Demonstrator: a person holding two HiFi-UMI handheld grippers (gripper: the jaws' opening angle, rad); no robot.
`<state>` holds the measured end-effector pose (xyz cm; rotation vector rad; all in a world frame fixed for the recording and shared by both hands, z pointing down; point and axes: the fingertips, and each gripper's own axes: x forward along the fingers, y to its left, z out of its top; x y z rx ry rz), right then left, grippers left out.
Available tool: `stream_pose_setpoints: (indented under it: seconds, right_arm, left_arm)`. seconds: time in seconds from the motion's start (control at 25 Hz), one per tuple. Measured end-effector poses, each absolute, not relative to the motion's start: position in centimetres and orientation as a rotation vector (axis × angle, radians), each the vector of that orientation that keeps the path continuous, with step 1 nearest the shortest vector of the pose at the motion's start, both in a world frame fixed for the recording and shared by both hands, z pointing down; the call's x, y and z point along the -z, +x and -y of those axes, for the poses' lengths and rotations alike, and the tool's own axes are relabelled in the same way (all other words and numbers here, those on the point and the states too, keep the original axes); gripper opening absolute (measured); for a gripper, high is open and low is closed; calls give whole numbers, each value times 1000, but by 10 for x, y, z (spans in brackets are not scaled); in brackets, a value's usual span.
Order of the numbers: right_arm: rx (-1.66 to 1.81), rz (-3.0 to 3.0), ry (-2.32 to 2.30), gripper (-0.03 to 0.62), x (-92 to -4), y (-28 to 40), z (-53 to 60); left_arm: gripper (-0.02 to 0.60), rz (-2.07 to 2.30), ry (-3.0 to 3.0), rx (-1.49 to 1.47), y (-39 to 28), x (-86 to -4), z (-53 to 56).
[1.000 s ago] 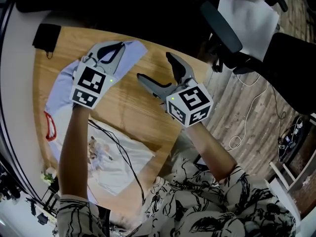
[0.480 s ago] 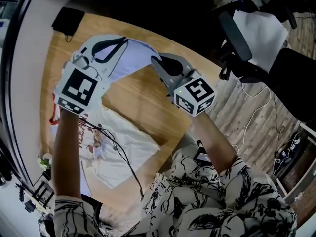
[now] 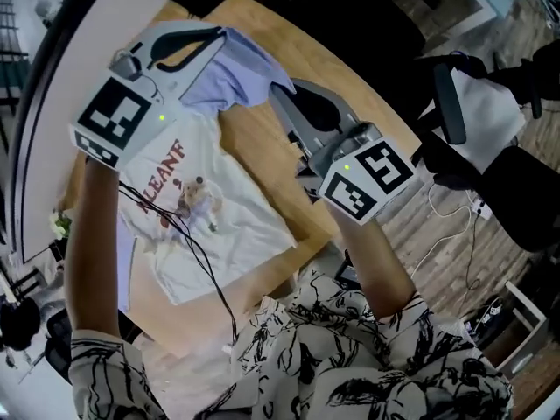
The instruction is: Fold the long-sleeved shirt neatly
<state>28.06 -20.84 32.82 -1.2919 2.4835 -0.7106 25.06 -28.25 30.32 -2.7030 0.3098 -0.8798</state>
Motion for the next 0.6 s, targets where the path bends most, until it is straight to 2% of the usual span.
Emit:
stream_pose_setpoints:
  seconds: [0.28, 0.6]
  right_arm:
    - [536, -2633, -1120, 26, -239, 158, 203]
    - [564, -2782, -1103, 26, -240, 19, 190]
  left_arm:
    - [15, -615, -2706, 735, 118, -224, 281]
    - [15, -678, -2765, 714, -23, -226, 266]
